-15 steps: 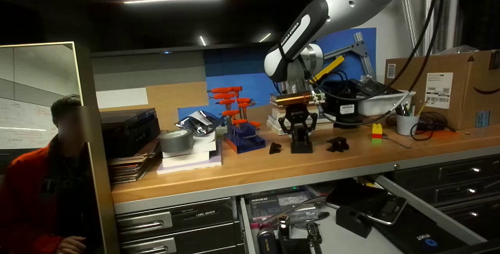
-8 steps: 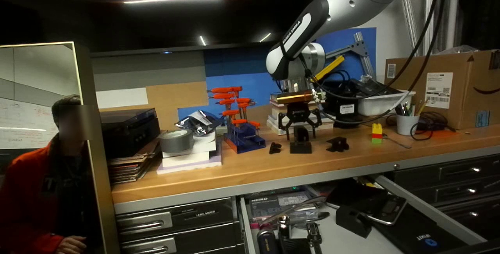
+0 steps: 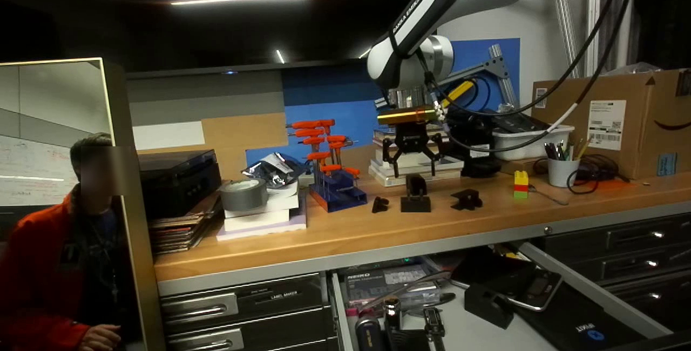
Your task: Open the top middle drawer then remove two black objects from the drawer
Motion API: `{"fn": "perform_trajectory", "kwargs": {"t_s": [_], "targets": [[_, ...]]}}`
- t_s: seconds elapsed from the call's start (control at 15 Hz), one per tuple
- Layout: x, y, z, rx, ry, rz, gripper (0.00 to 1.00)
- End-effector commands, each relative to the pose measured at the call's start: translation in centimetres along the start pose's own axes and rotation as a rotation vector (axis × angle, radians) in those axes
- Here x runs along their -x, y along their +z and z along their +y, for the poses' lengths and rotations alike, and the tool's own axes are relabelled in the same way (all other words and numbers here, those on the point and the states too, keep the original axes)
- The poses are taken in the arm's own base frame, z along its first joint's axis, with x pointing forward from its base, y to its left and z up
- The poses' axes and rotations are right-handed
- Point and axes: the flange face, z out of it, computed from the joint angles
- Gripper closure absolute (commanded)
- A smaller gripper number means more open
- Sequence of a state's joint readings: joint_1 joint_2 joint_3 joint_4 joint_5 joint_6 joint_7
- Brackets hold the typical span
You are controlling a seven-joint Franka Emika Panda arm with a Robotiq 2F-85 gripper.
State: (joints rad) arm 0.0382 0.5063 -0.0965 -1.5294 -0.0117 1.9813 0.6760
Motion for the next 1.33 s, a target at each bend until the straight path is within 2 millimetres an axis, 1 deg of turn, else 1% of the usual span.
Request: {"fn": "perform_trajectory", "kwargs": {"t_s": [0.0,0.2,0.33,0.53,0.67,0.8,0.93,1.07,1.27], "targets": [[4.7,-2.7,2.4,0.017,0.077,-0.010,0.00],[8.3,-3.0,4.0,0.039,0.142,-0.024,0.00],[10.5,-2.4,5.0,0.059,0.180,-0.035,0.00],[13.6,-0.6,6.1,0.082,0.232,-0.060,0.00],[15.3,1.3,6.6,0.092,0.267,-0.082,0.00],[16.4,3.4,6.9,0.088,0.291,-0.091,0.00],[17.0,6.0,7.1,0.078,0.319,-0.097,0.00],[17.3,8.4,7.3,0.076,0.323,-0.105,0.00],[17.3,11.7,8.0,0.057,0.422,-0.094,0.00]]}}
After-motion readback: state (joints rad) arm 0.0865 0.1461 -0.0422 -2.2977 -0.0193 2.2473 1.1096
